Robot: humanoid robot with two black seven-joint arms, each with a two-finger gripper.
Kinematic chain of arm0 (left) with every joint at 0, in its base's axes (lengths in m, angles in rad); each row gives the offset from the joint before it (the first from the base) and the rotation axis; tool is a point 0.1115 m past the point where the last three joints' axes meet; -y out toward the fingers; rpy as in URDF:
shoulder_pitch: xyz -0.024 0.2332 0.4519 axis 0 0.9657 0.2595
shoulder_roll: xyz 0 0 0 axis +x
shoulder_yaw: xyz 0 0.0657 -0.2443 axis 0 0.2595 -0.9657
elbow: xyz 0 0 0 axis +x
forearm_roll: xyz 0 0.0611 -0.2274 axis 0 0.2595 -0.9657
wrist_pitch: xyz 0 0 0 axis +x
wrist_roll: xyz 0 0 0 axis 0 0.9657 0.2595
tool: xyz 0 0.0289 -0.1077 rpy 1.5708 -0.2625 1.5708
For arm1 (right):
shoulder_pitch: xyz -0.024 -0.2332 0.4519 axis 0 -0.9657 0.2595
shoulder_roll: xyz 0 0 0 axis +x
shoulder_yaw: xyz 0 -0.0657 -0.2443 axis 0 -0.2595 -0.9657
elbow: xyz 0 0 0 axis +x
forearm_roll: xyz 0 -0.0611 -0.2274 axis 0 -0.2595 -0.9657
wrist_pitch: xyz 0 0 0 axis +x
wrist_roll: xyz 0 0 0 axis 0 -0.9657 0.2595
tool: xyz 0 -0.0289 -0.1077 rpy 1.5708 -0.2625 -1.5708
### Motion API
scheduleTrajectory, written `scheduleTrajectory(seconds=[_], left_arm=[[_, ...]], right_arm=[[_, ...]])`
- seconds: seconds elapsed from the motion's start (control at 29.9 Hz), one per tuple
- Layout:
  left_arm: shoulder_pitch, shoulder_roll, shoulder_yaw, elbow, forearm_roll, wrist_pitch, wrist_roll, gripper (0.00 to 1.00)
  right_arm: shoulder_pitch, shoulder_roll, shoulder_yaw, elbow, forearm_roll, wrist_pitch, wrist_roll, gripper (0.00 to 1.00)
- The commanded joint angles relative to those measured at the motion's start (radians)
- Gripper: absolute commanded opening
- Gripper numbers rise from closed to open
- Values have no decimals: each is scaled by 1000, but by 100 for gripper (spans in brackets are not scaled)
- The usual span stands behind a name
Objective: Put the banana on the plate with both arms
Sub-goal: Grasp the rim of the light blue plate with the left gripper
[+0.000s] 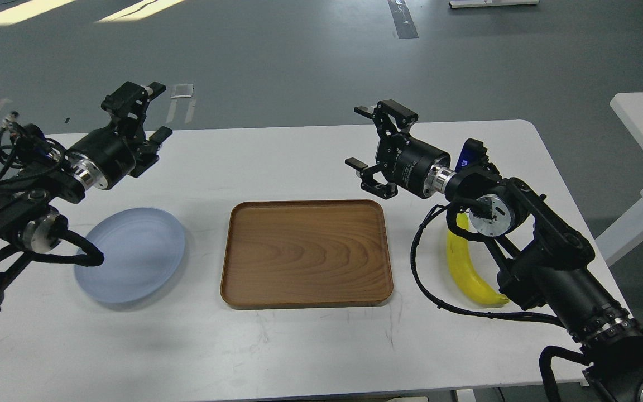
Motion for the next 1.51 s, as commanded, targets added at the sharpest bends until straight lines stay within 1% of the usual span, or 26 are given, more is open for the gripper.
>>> scheduleTrajectory(seconds=[0.0,0.03,0.1,0.17,0.2,0.27,0.33,0.4,0.5,0.6,0.7,0.8,1.0,1.1,1.24,1.4,1.44,1.47], left_arm=[[40,126,65,-72,436,135,-10,98],[43,143,79,-69,462,140,-13,98],[57,202,160,-33,505,151,-36,98],[67,246,238,4,513,166,-49,98],[68,246,238,4,513,166,-49,98],[71,262,328,66,515,201,-52,97],[74,259,390,127,515,244,-50,97],[77,257,438,152,512,270,-50,97],[92,260,456,155,504,296,-50,97],[138,249,456,164,502,316,-49,97],[144,229,456,172,502,319,-47,97],[144,200,456,216,499,321,-49,97],[163,180,456,225,493,319,-50,96],[175,176,456,228,493,319,-52,92],[201,130,456,299,493,319,-55,84],[212,107,456,316,492,319,-56,79],[215,107,456,316,492,319,-56,77],[218,107,456,317,492,319,-65,72]], right_arm=[[-1,-13,23,1,3,5,2,100],[-1,-17,26,3,3,5,2,100],[-1,-22,32,27,4,5,2,100],[-1,-33,36,46,4,6,2,100],[-1,-33,36,46,4,6,2,100],[3,-40,41,52,6,5,3,100],[3,-40,64,60,7,5,3,100],[2,-40,72,60,6,5,3,100],[2,-42,78,63,6,5,3,100],[2,-56,88,63,7,5,3,100],[3,-60,92,63,7,5,3,100],[2,-67,92,64,9,5,3,100],[-3,-71,93,64,9,5,3,100],[-3,-73,93,64,9,5,3,100],[-4,-73,93,66,7,5,3,100],[-6,-73,93,64,7,5,3,100],[-6,-73,93,64,7,5,3,100],[-7,-73,92,64,7,5,3,100]])
